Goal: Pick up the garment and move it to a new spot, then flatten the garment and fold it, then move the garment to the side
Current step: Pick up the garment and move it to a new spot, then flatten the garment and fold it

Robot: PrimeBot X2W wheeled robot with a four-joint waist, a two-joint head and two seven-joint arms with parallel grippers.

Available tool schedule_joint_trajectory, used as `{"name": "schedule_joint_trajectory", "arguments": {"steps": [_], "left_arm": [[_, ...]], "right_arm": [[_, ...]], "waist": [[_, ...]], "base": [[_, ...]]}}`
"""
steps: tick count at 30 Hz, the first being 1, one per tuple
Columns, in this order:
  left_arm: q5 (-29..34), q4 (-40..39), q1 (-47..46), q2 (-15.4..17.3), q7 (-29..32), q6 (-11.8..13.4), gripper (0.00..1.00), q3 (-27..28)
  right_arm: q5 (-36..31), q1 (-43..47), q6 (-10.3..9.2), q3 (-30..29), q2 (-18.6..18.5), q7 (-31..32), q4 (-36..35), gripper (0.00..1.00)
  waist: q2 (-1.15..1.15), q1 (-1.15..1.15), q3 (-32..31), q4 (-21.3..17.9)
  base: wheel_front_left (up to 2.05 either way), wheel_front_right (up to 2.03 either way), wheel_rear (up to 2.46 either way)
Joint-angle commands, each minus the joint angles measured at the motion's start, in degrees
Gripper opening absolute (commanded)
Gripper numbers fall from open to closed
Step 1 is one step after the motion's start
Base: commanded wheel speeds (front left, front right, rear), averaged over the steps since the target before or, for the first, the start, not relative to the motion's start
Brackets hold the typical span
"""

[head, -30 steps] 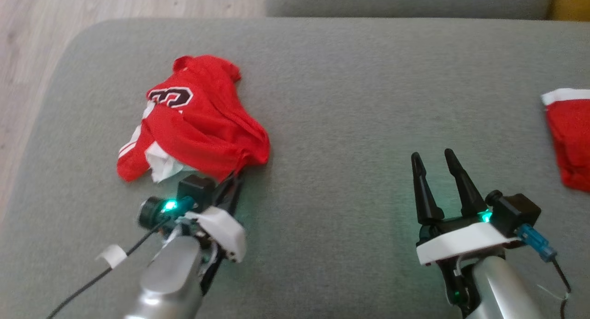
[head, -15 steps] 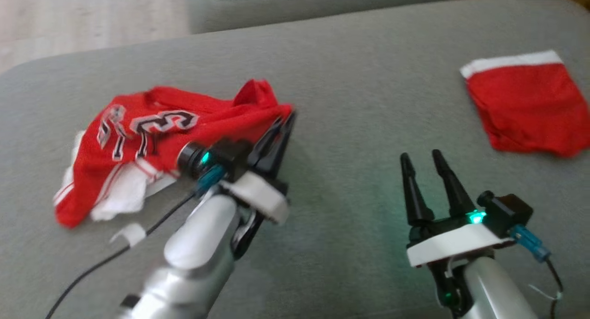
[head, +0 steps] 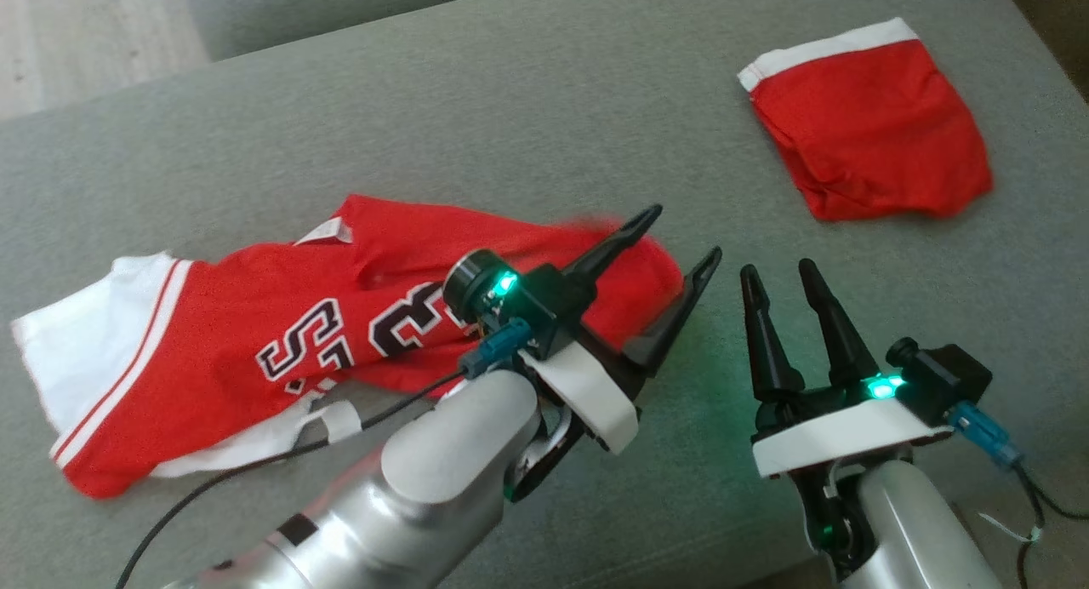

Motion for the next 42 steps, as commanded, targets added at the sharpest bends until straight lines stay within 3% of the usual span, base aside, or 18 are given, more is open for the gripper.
{"name": "schedule_joint_trajectory", "arguments": {"steps": [1, 5, 8, 11, 14, 20, 27, 31, 36, 42], "left_arm": [[-0.45, -1.48, -2.68, 0.17, -0.81, 0.26, 1.0, 0.93], [-1.27, -0.01, -2.56, 0.16, -1.1, 1.11, 1.0, 0.19], [-0.33, 1.17, -2.37, 0.28, -1.18, 2.22, 1.0, 2.63], [1.35, 0.38, -0.14, 2.47, -1.19, 3.42, 1.0, 7.39], [4.52, -2.55, 6.03, 7.4, -1.2, 4.76, 1.0, 13.09], [7.85, -9.89, 18.93, 14.31, -1.21, 8.58, 1.0, 24.02], [9.31, -16.1, 31.97, 15.25, -1.21, 9.93, 1.0, 33.19], [10.61, -17.55, 36.51, 13.23, -1.21, 9.12, 1.0, 36.73], [13.23, -17.33, 35.88, 11.43, -1.21, 6.79, 1.0, 39.38], [16.18, -13.53, 28.64, 14.01, -0.9, 2.4, 1.0, 40.16]], "right_arm": [[0.21, -1.68, -0.05, 0.91, -0.13, -0.63, -1.93, 1.0], [-0.27, -1.47, -0.05, 0.49, -0.13, -0.63, -1.88, 1.0], [-0.72, -1.27, -0.05, -0.01, -0.13, -0.63, -2.04, 1.0], [-1.18, -0.87, -0.05, -0.6, -0.13, -0.63, -2.27, 1.0], [-1.97, 0.27, -0.05, -1.93, -0.13, -0.63, -2.43, 1.0], [-2.87, 1.87, -0.05, -2.53, -0.13, -0.63, -2.46, 1.0], [-3.47, 3.57, -0.05, -2.83, -0.13, -0.63, -2.55, 1.0], [-3.62, 4.01, -0.05, -2.7, -0.13, -0.63, -2.5, 1.0], [-3.76, 3.27, -0.05, -2.41, -0.13, -0.63, -2.66, 1.0], [-3.78, 1.94, -0.05, -2.48, -0.13, -0.63, -2.97, 1.0]], "waist": [[0.0, -0.01, -0.29, 0.99], [0.0, -0.01, -1.52, 4.03], [0.0, -0.01, -2.86, 6.92], [0.0, -0.01, -4.44, 9.79], [0.0, -0.01, -6.2, 13.75], [0.0, -0.01, -7.96, 17.12], [0.0, -0.01, -8.54, 19.12], [0.0, -0.01, -8.51, 19.46], [0.0, -0.01, -7.16, 18.87], [0.0, -0.01, -3.75, 17.08]], "base": [[0.0, 0.0, 0.0], [0.0, 0.0, 0.0], [0.0, 0.0, 0.0], [0.0, 0.0, 0.0], [0.0, 0.0, 0.0], [0.0, 0.0, 0.0], [0.0, 0.0, 0.0], [0.0, 0.0, 0.0], [0.0, 0.0, 0.0], [0.0, 0.0, 0.0]]}}
